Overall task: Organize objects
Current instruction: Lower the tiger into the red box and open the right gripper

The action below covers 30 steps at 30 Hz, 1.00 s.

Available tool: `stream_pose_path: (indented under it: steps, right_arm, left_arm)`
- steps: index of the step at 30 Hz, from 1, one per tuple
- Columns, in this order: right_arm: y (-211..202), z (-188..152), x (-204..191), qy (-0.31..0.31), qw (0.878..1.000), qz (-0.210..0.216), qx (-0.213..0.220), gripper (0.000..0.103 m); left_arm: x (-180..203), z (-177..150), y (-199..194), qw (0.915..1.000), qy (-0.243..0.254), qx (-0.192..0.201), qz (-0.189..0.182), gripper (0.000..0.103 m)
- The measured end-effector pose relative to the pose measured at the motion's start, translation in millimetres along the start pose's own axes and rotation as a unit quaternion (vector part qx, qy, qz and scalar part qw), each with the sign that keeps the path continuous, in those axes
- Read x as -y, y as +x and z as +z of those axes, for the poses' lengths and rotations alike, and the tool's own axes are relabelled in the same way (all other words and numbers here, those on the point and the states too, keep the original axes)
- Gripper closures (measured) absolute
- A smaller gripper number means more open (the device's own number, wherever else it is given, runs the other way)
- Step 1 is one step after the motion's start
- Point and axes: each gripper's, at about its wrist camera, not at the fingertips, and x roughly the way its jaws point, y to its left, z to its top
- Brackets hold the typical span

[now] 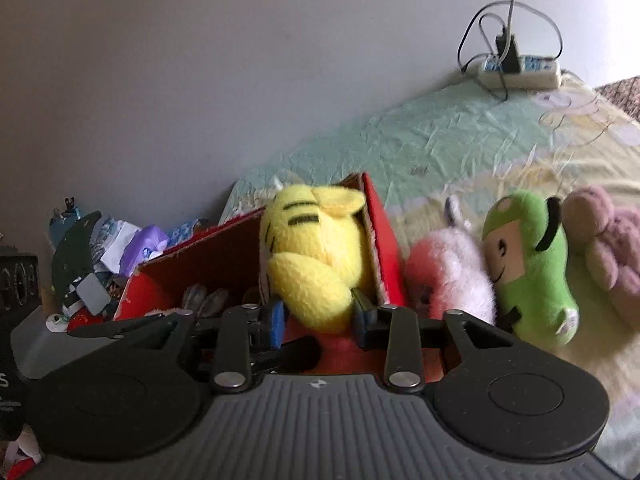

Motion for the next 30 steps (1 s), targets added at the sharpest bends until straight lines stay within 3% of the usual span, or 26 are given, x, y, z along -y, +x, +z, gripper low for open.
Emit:
stream_pose_path:
  steps: [5,12,24,25,30]
  right_arm:
    - [-6,3,5,0.003,1.000,0.011,0.017,0.060]
    - [-3,-4,3,-0.021,0.999,-0.003,0.024,0.069]
    - [-3,-8,9,-0.017,0.999,0.018,0.026,0.070]
    - [-3,-8,9,-0.020,0.999,0.018,0.025,0.070]
    - [-4,-8,10,-0.018,0.999,0.021,0.024,0.071]
  left_arm:
    - [2,2,7,0.9999,0.003,-0.011,0.008,0.013]
    - [11,5,12,0.9995,0.016,-0.020,0.020,0.010]
    - [17,6,15,0.9988,0.025,-0.028,0.033,0.009]
    - [18,6,15,0.9987,0.025,-0.029,0.034,0.001]
    - [23,7,15,0.9976,0.035,-0.026,0.053,0.000]
